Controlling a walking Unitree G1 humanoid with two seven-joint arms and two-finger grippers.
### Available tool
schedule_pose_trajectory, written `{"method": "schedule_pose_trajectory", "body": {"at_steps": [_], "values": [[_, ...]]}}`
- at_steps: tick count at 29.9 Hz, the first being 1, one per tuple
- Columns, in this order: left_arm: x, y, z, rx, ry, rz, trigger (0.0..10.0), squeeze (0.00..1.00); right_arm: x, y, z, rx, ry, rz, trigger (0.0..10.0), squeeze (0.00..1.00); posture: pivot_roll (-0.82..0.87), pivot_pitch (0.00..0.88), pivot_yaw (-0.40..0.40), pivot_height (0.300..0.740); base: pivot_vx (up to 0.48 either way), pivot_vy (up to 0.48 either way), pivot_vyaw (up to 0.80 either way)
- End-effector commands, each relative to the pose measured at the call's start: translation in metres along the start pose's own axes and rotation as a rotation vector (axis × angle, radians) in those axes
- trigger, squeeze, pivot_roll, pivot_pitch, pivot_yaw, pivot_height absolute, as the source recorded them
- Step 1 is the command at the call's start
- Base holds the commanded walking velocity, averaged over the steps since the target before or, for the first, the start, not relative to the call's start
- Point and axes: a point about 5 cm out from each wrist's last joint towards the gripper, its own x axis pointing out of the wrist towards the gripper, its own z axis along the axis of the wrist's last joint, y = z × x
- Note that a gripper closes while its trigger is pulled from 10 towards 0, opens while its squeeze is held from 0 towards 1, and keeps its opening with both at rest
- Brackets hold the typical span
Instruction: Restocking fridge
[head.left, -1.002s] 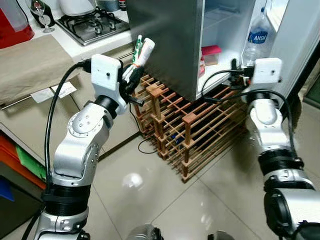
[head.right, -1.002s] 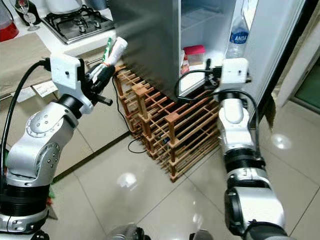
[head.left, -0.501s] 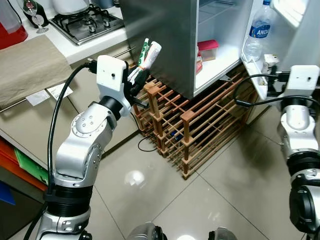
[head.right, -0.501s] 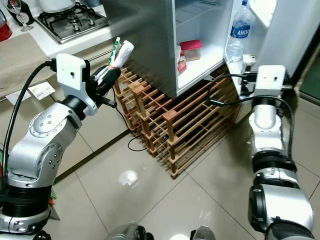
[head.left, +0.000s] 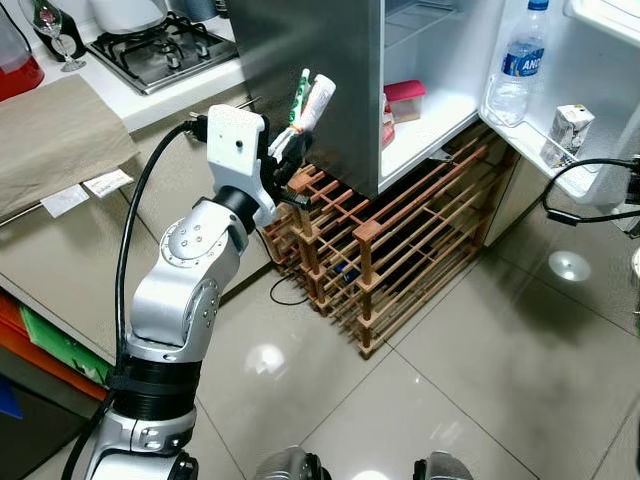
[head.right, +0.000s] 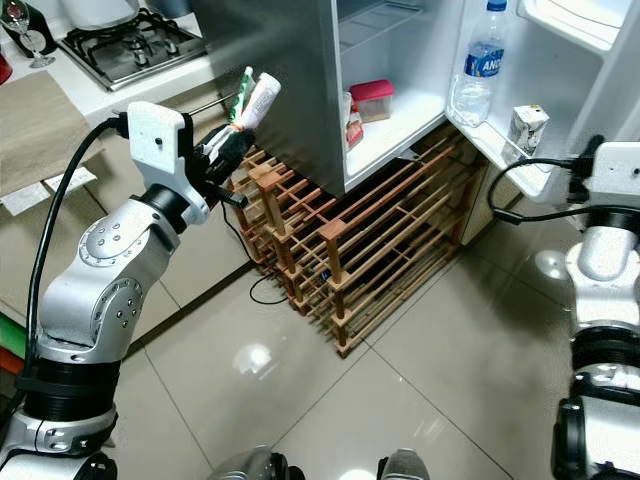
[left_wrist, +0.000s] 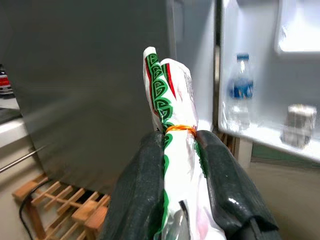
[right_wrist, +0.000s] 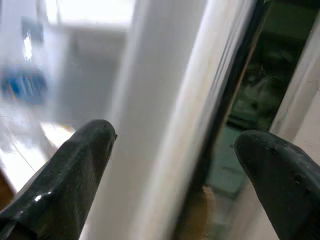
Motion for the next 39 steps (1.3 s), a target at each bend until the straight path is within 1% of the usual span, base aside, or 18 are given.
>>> {"method": "schedule_pose_trajectory", "body": {"at_steps": [1,2,4,6,7,8,9,11,14,18,24,34,39], "values": [[0.002,0.009,0.005,-0.029,-0.031,0.048,10.0,0.0,-0.012,0.024,0.004,0.175,0.035,0.007,10.0,0.0,-0.08,0.0,0.127,0.711,0.0,0.0,0.0],[0.002,0.009,0.005,-0.029,-0.031,0.048,10.0,0.0,-0.012,0.024,0.004,0.175,0.035,0.007,10.0,0.0,-0.08,0.0,0.127,0.711,0.0,0.0,0.0],[0.004,0.011,0.004,-0.048,-0.034,0.065,10.0,0.0,-0.023,0.042,0.004,0.279,0.08,0.02,10.0,0.0,-0.08,0.0,0.122,0.711,0.0,0.0,0.0],[0.006,0.011,0.001,-0.05,-0.024,0.072,10.0,0.0,-0.037,0.067,0.006,0.361,0.118,0.069,10.0,0.0,-0.08,0.0,0.116,0.711,0.0,0.0,0.0],[0.006,0.011,-0.001,-0.05,-0.02,0.074,10.0,0.0,-0.042,0.076,0.008,0.377,0.127,0.096,10.0,0.0,-0.08,0.0,0.115,0.711,0.0,-0.428,0.0],[0.006,0.011,-0.001,-0.05,-0.02,0.074,10.0,0.0,-0.042,0.076,0.008,0.377,0.127,0.096,10.0,0.0,-0.08,0.0,0.115,0.711,0.0,-0.428,0.0],[0.007,0.011,-0.004,-0.047,-0.013,0.083,10.0,0.0,-0.05,0.088,0.01,0.402,0.136,0.131,10.0,0.0,-0.08,0.0,0.113,0.711,0.0,-0.461,0.47],[0.009,0.013,-0.008,-0.048,-0.008,0.103,10.0,0.0,-0.057,0.099,0.016,0.414,0.137,0.186,10.0,0.0,-0.09,0.0,0.102,0.711,0.0,-0.454,0.74],[0.01,0.017,-0.01,-0.051,-0.008,0.126,10.0,0.0,-0.058,0.101,0.018,0.425,0.146,0.199,10.0,0.0,-0.09,0.0,0.096,0.711,0.0,-0.446,0.73],[0.01,0.019,-0.014,-0.04,0.002,0.153,10.0,0.0,-0.056,0.101,0.022,0.423,0.143,0.209,10.0,0.0,-0.09,0.0,0.087,0.711,0.0,-0.425,0.72],[0.011,0.019,-0.018,-0.043,-0.002,0.167,10.0,0.0,-0.056,0.104,0.025,0.414,0.144,0.239,10.0,0.0,-0.09,0.0,0.067,0.711,0.245,-0.41,0.72],[0.013,0.02,-0.018,-0.043,-0.016,0.185,10.0,0.0,-0.055,0.106,0.029,0.4,0.137,0.263,10.0,0.0,-0.1,0.0,0.063,0.711,0.255,-0.402,0.7],[0.015,0.025,-0.019,-0.041,-0.02,0.219,10.0,0.0,-0.055,0.105,0.028,0.404,0.137,0.265,10.0,0.0,-0.1,0.0,0.062,0.711,0.286,-0.252,0.0]]}}
